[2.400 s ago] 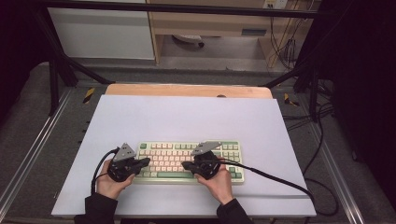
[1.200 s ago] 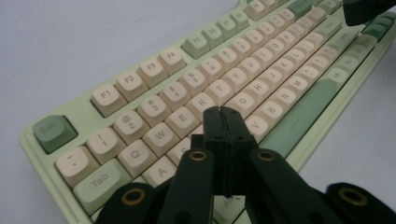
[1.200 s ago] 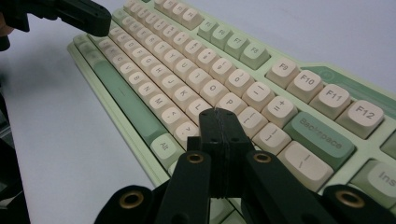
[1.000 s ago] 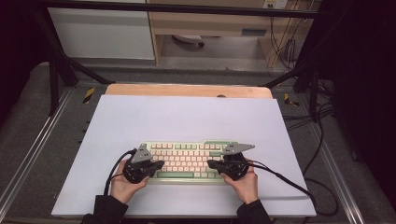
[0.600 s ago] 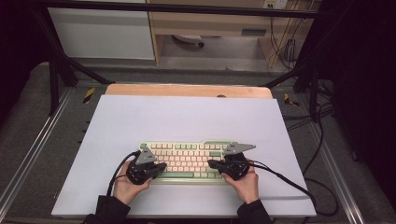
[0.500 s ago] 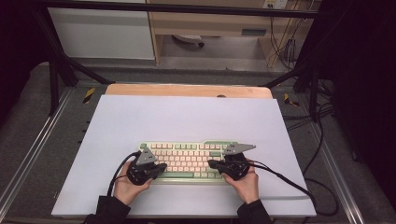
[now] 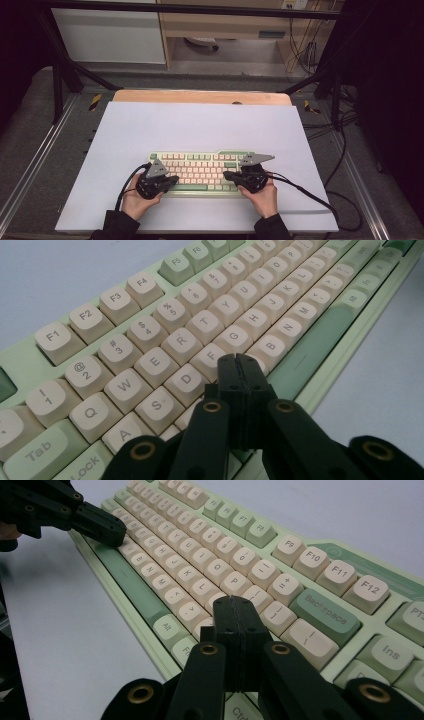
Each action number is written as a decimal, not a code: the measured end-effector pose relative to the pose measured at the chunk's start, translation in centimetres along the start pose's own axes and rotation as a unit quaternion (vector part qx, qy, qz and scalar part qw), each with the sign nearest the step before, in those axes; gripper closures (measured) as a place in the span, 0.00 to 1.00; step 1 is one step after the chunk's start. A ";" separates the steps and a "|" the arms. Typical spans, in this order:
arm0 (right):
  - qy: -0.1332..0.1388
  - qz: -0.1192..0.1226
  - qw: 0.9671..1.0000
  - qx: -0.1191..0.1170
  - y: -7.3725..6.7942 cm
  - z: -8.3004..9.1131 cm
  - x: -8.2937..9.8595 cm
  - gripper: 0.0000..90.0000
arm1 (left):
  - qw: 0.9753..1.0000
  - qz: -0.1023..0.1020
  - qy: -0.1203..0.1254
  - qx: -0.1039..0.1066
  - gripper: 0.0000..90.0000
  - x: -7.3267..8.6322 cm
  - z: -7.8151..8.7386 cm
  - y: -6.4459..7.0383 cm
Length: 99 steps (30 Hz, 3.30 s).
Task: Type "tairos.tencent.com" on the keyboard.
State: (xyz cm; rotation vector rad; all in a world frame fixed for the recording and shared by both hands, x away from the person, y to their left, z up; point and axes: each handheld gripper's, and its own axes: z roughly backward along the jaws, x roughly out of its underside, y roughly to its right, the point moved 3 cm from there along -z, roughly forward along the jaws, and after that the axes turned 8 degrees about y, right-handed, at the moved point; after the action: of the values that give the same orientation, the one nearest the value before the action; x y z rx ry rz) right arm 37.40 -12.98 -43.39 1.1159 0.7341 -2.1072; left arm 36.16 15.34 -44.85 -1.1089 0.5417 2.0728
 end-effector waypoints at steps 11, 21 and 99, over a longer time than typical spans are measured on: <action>-0.003 0.000 1.000 -0.001 0.0 -0.1 0.1 1.00 | 1.000 0.003 0.011 -0.004 1.00 -0.3 0.9 -0.4; -0.003 0.000 1.000 -0.001 0.0 -0.1 0.1 1.00 | 1.000 0.009 0.019 -0.013 1.00 -0.8 1.7 -1.2; 0.005 0.001 1.000 -0.010 -0.5 0.1 -0.3 1.00 | 0.999 0.019 0.016 -0.031 1.00 -0.3 1.3 -2.7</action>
State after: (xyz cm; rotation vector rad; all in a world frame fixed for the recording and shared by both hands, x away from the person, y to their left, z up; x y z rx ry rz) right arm 37.09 -12.60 -43.05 1.1166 0.7558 -2.0895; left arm 37.59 17.87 -43.99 -1.1773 0.5217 2.1203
